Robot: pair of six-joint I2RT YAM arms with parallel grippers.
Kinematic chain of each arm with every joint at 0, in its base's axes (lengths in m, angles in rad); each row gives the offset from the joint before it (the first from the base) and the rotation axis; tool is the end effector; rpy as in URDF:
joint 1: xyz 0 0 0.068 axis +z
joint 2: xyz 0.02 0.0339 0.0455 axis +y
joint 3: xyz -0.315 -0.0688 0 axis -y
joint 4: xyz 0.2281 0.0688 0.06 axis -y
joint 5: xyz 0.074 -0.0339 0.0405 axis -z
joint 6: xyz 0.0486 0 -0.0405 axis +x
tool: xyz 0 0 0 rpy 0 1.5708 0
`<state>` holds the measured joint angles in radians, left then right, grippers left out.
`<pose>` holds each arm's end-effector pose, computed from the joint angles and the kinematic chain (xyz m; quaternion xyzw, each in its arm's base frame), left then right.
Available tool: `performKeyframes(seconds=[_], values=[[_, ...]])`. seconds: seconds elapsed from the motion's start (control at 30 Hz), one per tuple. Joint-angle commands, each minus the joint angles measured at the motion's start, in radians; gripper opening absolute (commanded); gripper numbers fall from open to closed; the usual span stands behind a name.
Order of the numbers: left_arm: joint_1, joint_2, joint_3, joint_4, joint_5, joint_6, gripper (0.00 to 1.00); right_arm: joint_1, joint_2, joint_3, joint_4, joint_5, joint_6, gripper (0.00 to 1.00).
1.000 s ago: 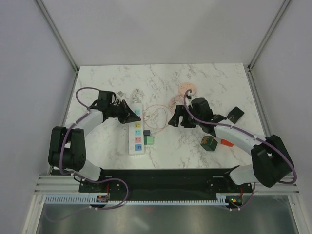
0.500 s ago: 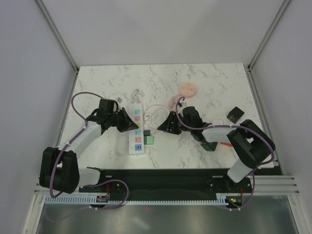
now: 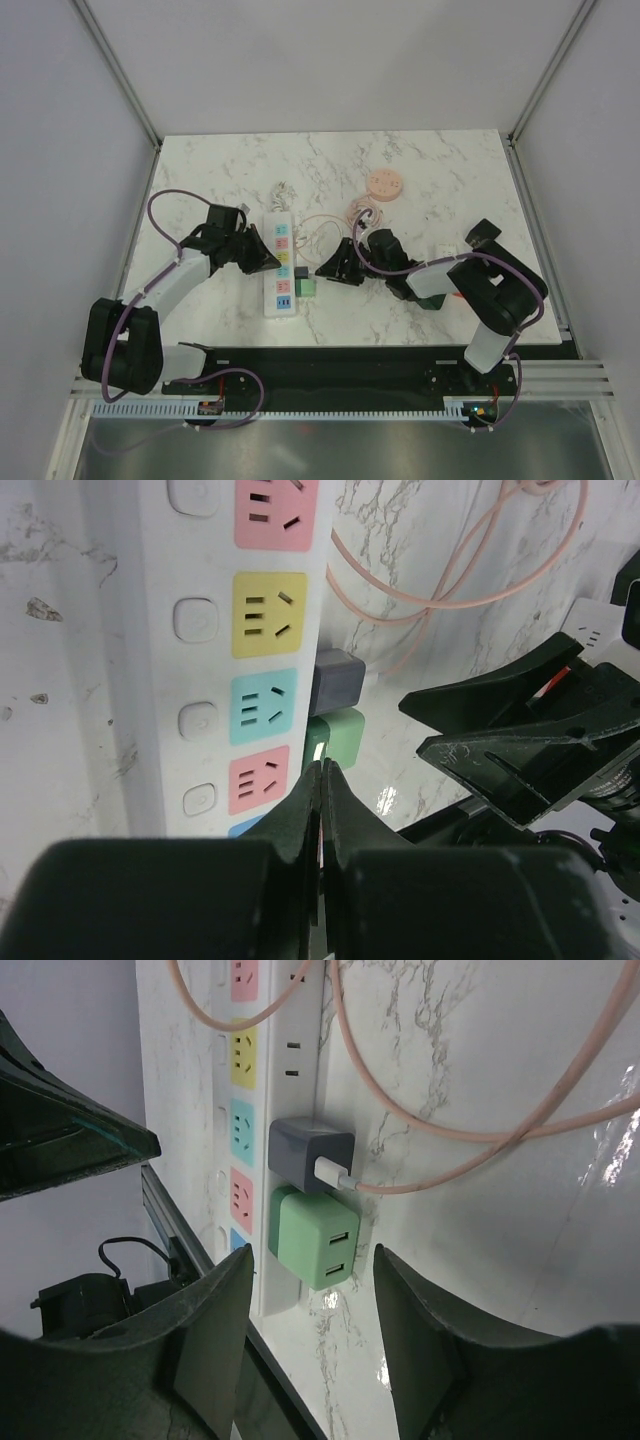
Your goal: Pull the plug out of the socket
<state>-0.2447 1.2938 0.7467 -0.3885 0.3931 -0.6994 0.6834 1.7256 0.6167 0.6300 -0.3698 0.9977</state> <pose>0.2190 -0.0739 0.2534 -0.1506 0.9215 -0.3045 0.1884 0.2447 0.2219 0.1923 0.0372 0.8447 0.4850 0.2234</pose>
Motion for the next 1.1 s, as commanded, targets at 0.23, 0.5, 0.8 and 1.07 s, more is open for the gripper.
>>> performKeyframes(seconds=[0.23,0.5,0.8,1.07], values=[[-0.008,0.029,-0.004,0.002,-0.033,0.049,0.02,0.021,0.012,0.239,-0.339,-0.003,-0.373,0.67],[-0.015,0.048,-0.012,0.016,-0.027,0.049,0.02,0.021,0.023,0.374,-0.539,-0.027,-0.513,0.67],[-0.016,0.056,-0.015,0.023,-0.01,0.054,0.02,0.021,0.098,0.509,-0.697,-0.061,-0.778,0.68],[-0.019,0.059,-0.024,0.034,0.0,0.046,0.02,0.021,0.155,0.587,-0.737,-0.174,-0.919,0.63]])
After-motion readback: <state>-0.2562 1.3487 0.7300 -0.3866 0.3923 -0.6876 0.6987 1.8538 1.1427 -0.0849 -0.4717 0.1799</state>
